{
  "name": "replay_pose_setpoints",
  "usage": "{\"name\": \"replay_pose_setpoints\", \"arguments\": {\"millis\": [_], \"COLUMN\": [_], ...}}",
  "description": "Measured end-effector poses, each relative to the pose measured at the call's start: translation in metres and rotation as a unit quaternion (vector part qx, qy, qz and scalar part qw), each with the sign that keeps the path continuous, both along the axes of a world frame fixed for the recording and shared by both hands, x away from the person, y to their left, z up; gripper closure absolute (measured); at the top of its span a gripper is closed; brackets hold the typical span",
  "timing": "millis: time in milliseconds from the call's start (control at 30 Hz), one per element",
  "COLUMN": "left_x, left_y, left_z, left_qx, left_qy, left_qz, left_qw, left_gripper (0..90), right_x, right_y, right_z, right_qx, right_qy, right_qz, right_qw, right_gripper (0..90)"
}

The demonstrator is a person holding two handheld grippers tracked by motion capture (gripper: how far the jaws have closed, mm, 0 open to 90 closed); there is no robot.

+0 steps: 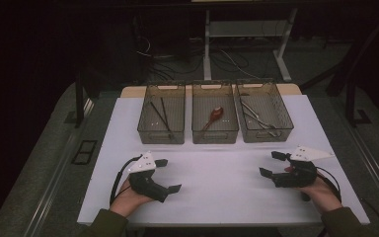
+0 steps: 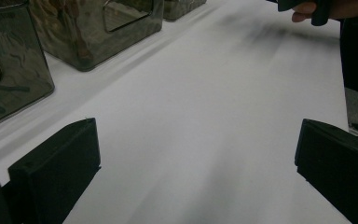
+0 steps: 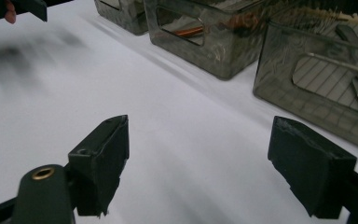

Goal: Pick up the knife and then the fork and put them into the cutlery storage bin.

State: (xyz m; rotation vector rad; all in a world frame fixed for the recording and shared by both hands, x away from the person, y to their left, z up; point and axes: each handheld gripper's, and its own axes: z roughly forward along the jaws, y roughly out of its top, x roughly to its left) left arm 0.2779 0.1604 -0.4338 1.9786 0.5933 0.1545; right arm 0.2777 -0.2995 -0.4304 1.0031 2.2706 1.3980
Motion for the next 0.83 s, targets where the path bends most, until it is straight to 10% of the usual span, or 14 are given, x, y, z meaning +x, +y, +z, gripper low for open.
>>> {"name": "replay_pose_setpoints", "arguments": {"millis": [833], "left_x": [0.0], "left_y": [-0.001], "left_z": [-0.003], "left_qx": [0.013], "left_qy": [0.002], "left_qz": [0.006], "left_qw": [0.9999], "left_gripper": [0.0], "right_x": [-0.021], "right_y": [0.002], "right_z": [-0.009], "right_qx": [-0.015], "right_qy": [0.01], "right_qz": [0.019], "right_qw": [0.9997], "right_gripper": [18.4]}}
